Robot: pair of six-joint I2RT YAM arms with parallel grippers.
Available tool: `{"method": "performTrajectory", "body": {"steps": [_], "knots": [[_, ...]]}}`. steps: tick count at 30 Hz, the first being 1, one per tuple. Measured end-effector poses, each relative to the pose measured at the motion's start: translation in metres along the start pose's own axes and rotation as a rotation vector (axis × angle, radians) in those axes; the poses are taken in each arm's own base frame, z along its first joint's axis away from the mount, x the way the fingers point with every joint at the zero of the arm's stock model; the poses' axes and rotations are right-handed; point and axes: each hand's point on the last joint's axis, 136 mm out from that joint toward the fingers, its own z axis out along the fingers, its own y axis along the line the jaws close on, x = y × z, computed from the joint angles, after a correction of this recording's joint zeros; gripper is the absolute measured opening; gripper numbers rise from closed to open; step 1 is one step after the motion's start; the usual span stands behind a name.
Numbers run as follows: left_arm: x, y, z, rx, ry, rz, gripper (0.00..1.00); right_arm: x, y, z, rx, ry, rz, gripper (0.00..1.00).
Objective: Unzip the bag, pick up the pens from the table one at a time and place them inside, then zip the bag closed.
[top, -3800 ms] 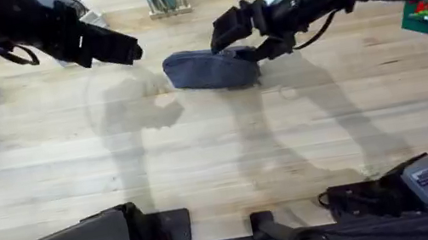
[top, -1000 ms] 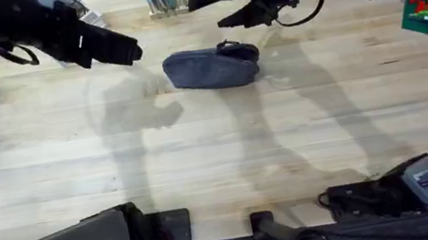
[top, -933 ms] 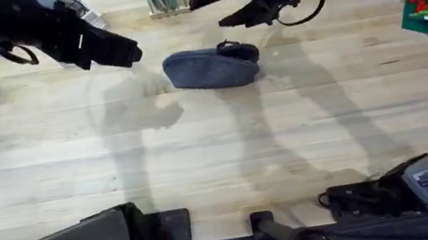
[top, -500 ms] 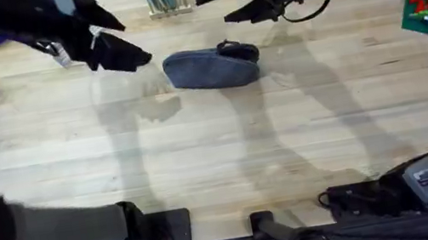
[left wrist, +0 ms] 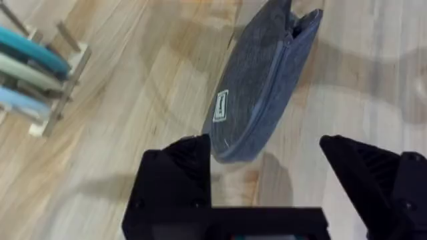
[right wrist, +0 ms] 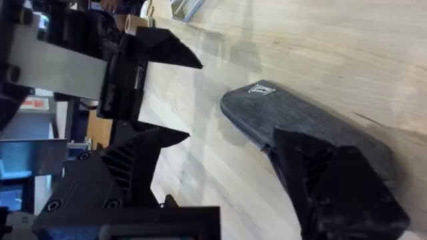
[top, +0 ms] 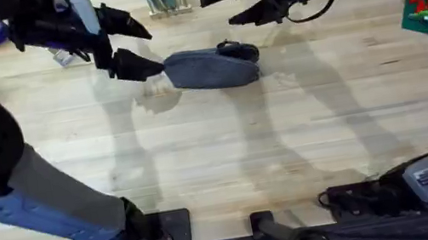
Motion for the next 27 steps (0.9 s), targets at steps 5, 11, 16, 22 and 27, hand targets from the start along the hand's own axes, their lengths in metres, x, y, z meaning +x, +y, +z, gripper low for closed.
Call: {"method": "performTrajectory", "body": {"steps": [5,11,16,22,27], "knots": [[0.005,0.005,0.013,0.039,-0.064,0.062,0.993,0.0,0.0,0.0,0.001,0.001,0.002,0.996],[0.019,0.022,0.03,0.051,-0.112,0.099,0.993,0.0,0.0,0.0,0.001,0.002,0.002,0.997],[0.032,0.03,0.044,0.068,-0.142,0.084,0.993,0.0,-0.001,0.0,0.005,0.0,0.003,0.996],[0.041,0.032,0.054,0.094,-0.177,0.047,0.993,0.002,-0.003,0.0,0.016,0.004,0.012,0.996],[0.036,0.032,0.053,0.093,-0.207,0.053,0.892,0.002,-0.004,0.0,0.018,0.007,0.015,0.996]]}}
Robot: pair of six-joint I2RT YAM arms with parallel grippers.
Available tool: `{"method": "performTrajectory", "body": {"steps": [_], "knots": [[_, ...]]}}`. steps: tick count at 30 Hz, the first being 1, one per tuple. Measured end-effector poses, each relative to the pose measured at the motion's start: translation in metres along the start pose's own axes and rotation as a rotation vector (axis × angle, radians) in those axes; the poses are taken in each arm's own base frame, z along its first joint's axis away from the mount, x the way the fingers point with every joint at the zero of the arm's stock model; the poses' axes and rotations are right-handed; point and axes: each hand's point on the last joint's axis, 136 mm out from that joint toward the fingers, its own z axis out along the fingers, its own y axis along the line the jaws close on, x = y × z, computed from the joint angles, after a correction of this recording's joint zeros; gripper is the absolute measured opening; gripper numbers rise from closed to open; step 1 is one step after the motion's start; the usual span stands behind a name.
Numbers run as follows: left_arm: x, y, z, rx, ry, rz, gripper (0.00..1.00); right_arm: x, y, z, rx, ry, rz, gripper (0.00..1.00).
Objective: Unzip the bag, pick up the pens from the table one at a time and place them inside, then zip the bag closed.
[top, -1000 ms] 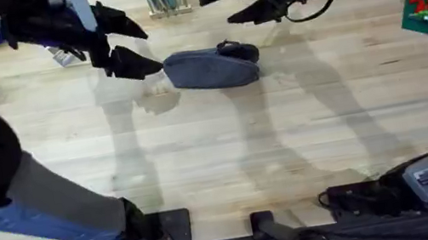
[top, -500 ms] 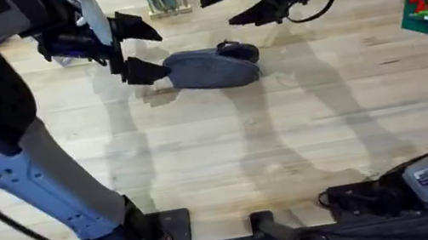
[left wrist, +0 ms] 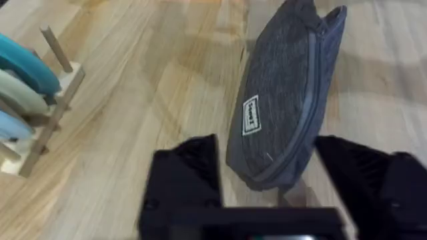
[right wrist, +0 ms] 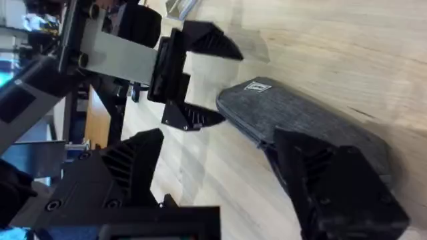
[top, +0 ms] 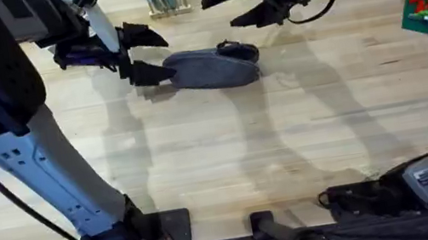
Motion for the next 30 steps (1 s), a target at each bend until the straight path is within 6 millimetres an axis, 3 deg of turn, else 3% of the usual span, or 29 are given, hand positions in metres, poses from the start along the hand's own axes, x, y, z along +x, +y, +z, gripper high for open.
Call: {"method": "performTrajectory", "body": {"steps": [4,5,7,19,25,30], "knots": [[-0.003,0.0,0.0,-0.001,-0.015,0.007,0.607,0.0,-0.001,0.0,0.003,-0.002,0.0,0.996],[-0.003,0.0,0.0,0.0,-0.019,0.008,0.322,0.0,-0.001,0.0,0.005,-0.003,0.0,0.996],[-0.004,-0.001,0.001,0.004,-0.022,0.007,0.078,-0.001,-0.001,0.0,0.006,-0.003,0.001,0.997],[-0.005,-0.001,0.001,0.003,-0.025,0.01,0.044,0.015,-0.018,-0.01,0.072,0.066,0.035,0.996],[-0.005,-0.001,0.001,0.003,-0.025,0.01,0.044,-0.004,-0.008,-0.029,0.148,0.055,-0.085,0.996],[-0.005,-0.001,0.001,0.003,-0.025,0.011,0.044,0.001,-0.008,-0.054,0.286,0.126,-0.165,0.996]]}}
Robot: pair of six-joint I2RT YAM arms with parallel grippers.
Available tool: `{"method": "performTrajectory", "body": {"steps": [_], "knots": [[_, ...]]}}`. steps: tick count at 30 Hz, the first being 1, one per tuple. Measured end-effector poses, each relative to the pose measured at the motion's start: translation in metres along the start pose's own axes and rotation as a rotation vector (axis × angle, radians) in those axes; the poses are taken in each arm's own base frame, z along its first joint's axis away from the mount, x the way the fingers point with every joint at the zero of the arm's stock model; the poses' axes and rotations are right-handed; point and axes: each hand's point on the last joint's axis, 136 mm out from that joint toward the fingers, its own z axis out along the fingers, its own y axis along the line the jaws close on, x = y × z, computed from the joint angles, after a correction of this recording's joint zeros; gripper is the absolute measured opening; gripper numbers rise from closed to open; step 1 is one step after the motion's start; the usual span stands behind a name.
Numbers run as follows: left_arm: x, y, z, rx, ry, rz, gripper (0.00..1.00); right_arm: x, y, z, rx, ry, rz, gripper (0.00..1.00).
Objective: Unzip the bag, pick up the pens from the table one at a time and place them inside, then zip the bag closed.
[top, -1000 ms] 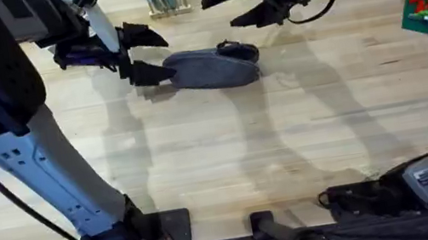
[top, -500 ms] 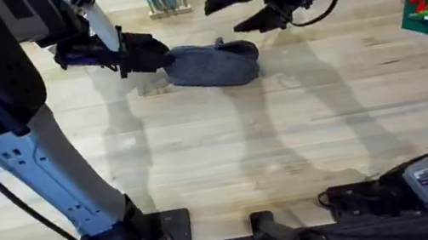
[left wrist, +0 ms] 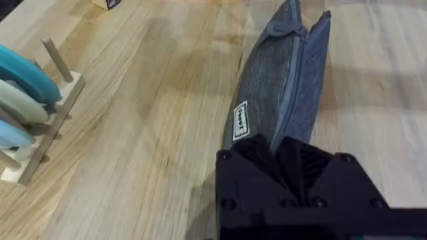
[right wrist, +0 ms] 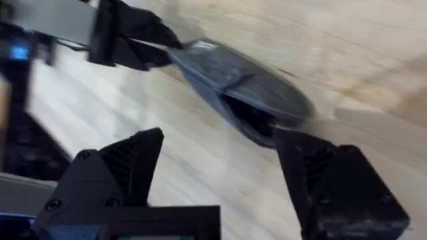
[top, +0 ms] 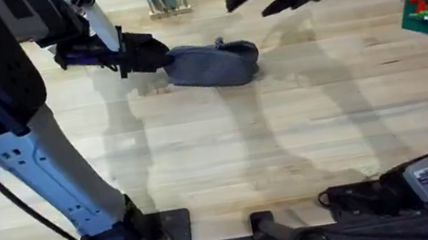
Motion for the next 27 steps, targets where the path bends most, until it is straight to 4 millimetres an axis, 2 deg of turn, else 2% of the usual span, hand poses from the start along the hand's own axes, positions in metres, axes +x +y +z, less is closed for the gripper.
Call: {"method": "performTrajectory", "body": {"steps": [2,3,6,9,19,27], "knots": [[0.0,0.0,0.0,0.0,0.0,-0.001,0.044,0.001,-0.003,-0.01,0.058,0.015,-0.034,0.996],[0.0,0.0,0.0,0.0,0.0,0.0,0.044,-0.003,-0.008,-0.026,0.143,0.016,-0.073,0.996],[0.0,0.0,0.0,0.0,0.0,0.0,0.044,0.0,-0.016,-0.035,0.224,0.037,-0.089,0.996],[0.0,0.0,0.0,0.0,0.0,0.0,0.044,0.009,-0.022,-0.036,0.292,0.075,-0.113,0.996],[0.0,0.0,0.0,0.0,0.0,-0.001,0.044,0.009,-0.013,-0.023,0.347,0.087,-0.193,0.995],[0.0,0.0,0.0,0.0,0.0,-0.001,0.044,0.005,-0.011,0.018,0.342,0.131,-0.175,0.996]]}}
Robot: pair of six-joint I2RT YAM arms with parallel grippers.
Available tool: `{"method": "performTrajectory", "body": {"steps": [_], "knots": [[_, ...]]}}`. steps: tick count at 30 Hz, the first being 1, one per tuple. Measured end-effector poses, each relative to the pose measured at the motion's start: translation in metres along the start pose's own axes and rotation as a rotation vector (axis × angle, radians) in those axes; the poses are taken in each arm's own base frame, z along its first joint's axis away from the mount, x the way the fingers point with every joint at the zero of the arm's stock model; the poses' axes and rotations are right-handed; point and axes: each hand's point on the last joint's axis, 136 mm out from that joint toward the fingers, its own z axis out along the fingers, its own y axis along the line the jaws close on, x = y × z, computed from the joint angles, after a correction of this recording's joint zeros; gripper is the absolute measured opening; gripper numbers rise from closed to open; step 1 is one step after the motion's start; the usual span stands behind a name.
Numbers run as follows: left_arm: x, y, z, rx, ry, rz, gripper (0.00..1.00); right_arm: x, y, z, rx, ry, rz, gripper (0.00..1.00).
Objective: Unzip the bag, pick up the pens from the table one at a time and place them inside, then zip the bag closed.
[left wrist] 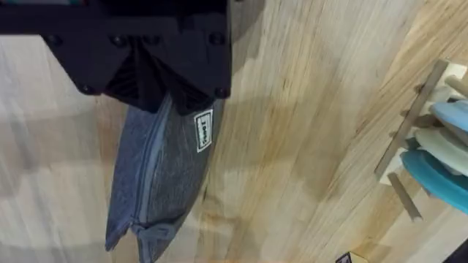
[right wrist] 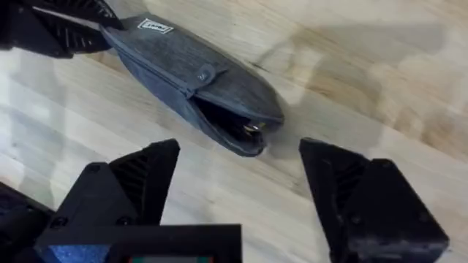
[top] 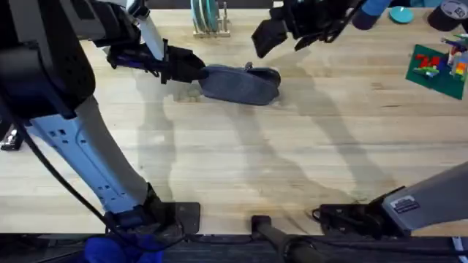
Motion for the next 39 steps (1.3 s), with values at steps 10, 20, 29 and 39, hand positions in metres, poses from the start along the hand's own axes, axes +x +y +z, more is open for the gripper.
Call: {"method": "performTrajectory", "body": {"steps": [10,20,29,39], "knots": [[0.0,0.0,0.0,0.0,0.0,0.0,0.042,-0.014,0.012,0.017,-0.006,0.013,0.051,0.996],[0.0,0.0,0.0,0.0,0.0,-0.001,0.042,-0.026,0.027,0.023,-0.004,0.013,0.087,0.996],[0.0,0.0,0.0,0.0,0.0,0.0,0.042,-0.023,0.026,0.033,0.041,0.046,0.161,0.995],[0.0,0.0,0.0,0.0,0.0,0.0,0.042,-0.027,0.039,0.03,0.107,0.006,0.191,0.996]]}}
